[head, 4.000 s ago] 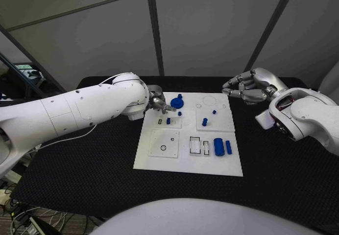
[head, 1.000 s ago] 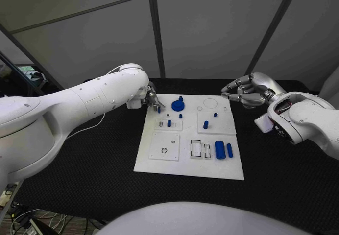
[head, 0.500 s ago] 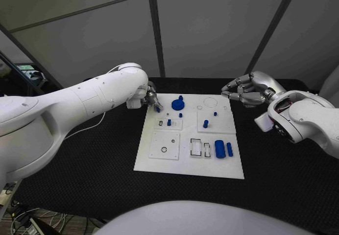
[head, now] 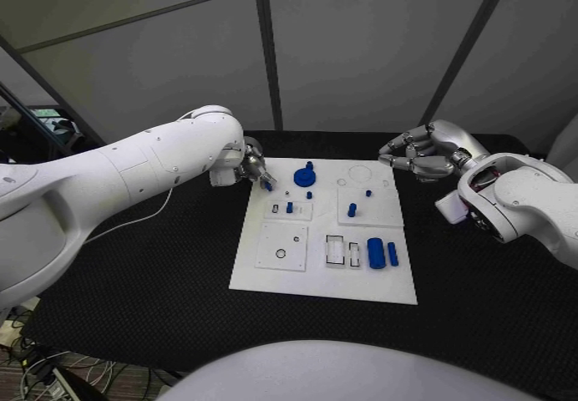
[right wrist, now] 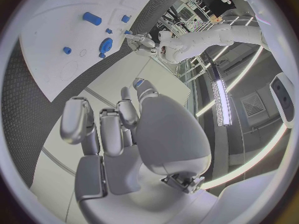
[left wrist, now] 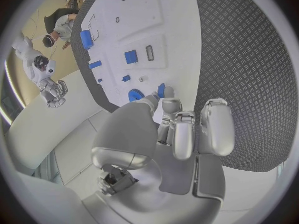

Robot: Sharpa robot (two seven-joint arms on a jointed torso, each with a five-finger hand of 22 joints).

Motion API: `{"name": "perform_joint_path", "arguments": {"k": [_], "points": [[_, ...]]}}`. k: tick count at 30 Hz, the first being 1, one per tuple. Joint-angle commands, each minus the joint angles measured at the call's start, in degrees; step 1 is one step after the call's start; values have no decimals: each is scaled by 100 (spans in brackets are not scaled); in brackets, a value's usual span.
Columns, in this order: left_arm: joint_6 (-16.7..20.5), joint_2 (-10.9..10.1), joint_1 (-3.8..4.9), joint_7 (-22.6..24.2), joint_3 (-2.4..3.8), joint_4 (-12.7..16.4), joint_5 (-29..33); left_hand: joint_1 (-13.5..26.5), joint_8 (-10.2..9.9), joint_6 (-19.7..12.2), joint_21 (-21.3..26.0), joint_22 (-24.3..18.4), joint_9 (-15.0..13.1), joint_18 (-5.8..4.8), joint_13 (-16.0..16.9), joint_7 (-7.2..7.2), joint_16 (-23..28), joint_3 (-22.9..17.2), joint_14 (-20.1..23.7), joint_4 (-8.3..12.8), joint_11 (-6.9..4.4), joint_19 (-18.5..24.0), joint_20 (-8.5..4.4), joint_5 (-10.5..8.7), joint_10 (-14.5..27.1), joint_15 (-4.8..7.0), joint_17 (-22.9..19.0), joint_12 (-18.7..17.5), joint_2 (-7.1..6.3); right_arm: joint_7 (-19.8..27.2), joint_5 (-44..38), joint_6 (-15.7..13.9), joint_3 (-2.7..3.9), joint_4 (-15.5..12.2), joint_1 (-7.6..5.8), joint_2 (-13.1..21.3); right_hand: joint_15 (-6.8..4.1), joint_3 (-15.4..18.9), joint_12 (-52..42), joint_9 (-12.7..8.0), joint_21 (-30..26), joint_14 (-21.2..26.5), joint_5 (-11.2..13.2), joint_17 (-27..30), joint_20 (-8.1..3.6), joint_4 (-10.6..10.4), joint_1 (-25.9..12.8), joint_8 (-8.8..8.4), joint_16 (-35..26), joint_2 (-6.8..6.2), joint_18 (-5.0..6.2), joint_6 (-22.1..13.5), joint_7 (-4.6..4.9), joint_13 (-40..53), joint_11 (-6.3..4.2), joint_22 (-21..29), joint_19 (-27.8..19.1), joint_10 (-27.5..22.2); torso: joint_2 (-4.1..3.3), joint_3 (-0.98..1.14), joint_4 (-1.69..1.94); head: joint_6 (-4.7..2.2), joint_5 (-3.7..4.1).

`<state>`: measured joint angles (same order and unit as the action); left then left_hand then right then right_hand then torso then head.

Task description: Assemble the parts on the task board

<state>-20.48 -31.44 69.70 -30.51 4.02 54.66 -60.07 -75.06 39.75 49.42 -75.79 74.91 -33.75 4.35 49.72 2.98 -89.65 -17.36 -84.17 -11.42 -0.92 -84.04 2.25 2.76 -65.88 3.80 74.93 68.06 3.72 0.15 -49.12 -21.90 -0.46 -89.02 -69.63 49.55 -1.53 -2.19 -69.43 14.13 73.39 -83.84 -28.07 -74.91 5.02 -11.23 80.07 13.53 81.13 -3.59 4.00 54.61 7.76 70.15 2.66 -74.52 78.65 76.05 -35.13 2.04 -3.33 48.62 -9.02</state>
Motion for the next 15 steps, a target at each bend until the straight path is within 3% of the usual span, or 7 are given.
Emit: {"name": "perform_joint_path", "arguments": {"k": [1, 9, 15], "points": [[373, -153, 11, 18, 5, 278, 150, 7, 30, -33, -38, 628, -22, -124, 18, -5, -35, -310, -583, 260, -3, -106, -48, -5, -42, 42, 1507, 35, -53, 9, 13, 43, 3, 7, -8, 2, 38, -20, -14, 7, 17, -220, -11, -450, 5, -16, 7, 20, 12, 45, 44, -26, -12, -7, 11, -3, 25, 28, 3, 1, 2, 6, -14], [791, -616, -2, 33, 2, 1044, 147, 31, 71, -42, -60, 647, -76, -129, 49, -18, -35, -426, -583, 277, -16, -116, -54, -4, -82, 53, 1507, 56, -114, 16, 25, 58, 3, 28, -7, 8, 38, -20, -14, 7, 17, -220, -11, -450, 5, -16, 7, 20, 12, 45, 44, -26, -12, -7, 11, -3, 25, 28, 0, -5, 0, 9, -20], [1058, -873, -88, 50, -2, 1549, -40, 31, 98, -44, -99, 676, -116, -137, 78, -31, -35, -552, -583, 309, -29, -134, -62, -4, -121, 65, 1507, 71, -180, 19, 30, 72, 3, 47, -3, -6, 38, -20, -14, 7, 17, -220, -11, -450, 5, -16, 7, 20, 12, 45, 44, -26, -12, -7, 11, -3, 25, 28, 1, -5, 3, 19, -58]]}}
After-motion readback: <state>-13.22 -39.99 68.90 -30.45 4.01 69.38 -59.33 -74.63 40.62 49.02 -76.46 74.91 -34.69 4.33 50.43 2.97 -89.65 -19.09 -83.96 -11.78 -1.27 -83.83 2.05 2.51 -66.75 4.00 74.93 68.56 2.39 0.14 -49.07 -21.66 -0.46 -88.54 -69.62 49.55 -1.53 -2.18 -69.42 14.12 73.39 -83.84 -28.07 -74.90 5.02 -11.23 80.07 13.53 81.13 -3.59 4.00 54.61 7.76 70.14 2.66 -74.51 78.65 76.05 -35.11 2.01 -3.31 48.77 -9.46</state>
